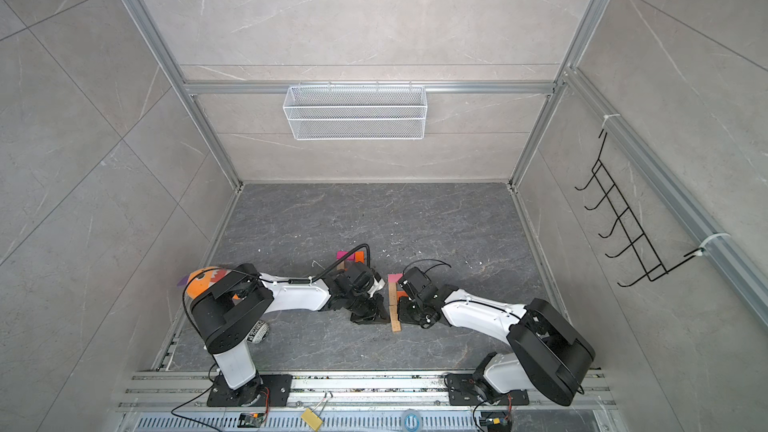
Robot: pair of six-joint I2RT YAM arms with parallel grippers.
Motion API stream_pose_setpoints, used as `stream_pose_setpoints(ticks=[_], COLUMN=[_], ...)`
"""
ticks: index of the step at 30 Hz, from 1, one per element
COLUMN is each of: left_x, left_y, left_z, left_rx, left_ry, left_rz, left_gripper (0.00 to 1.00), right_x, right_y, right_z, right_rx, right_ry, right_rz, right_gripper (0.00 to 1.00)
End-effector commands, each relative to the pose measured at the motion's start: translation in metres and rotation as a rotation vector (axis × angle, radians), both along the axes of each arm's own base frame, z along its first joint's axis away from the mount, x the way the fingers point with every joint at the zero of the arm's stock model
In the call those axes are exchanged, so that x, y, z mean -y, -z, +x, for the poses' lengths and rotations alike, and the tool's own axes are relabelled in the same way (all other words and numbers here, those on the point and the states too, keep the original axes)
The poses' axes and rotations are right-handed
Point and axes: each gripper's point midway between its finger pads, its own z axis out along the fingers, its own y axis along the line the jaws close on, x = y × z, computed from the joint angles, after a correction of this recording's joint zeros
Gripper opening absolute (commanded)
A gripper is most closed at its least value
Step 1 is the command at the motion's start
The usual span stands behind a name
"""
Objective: Assemble the letter p with building blocks
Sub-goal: Assemble the building block at the center of the board.
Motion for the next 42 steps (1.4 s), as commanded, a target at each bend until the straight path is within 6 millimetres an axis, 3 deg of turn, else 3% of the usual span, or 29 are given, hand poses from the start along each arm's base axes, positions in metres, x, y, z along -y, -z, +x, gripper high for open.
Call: stream_pose_setpoints(ticks=[1,17,20,24,28,34,39,42], left_x=[0.002,-0.006,-0.007,-0.017,-0.048,-0.120,-0.158,-0.167], left_y=[0.003,0.004,-0.009,-0.048,-0.092,-0.128,-0.140,-0.136], left_z=[0.003,0.008,0.008,0.013,0.025,0.066,0.116,0.148], left_rx=[-0.001,0.005,0.029,0.124,0.256,0.340,0.290,0.232], left_ry=[-0.016,-0.051,-0.040,-0.040,-0.099,-0.305,-0.463,-0.485], left_rz=[0.023,0.049,0.045,0.040,0.107,0.218,0.164,0.137], left_gripper=[0.14,0.14,0.15,0.15,0.17,0.23,0.59,0.67], right_x=[0.026,0.030,0.030,0.031,0.025,0.001,-0.030,-0.047], right_y=[0.018,0.022,0.013,-0.007,-0.029,-0.054,-0.070,-0.075], right_z=[-0.018,-0.019,-0.015,-0.005,0.007,0.026,0.048,0.061], right_rx=[-0.060,-0.061,-0.034,0.012,0.054,0.099,0.112,0.115], right_ry=[0.035,0.051,0.056,0.050,0.029,-0.031,-0.083,-0.111], right_rz=[-0.094,-0.106,-0.105,-0.125,-0.122,-0.076,-0.032,-0.019], right_gripper=[0.26,0.27,0.27,0.27,0.29,0.36,0.49,0.59])
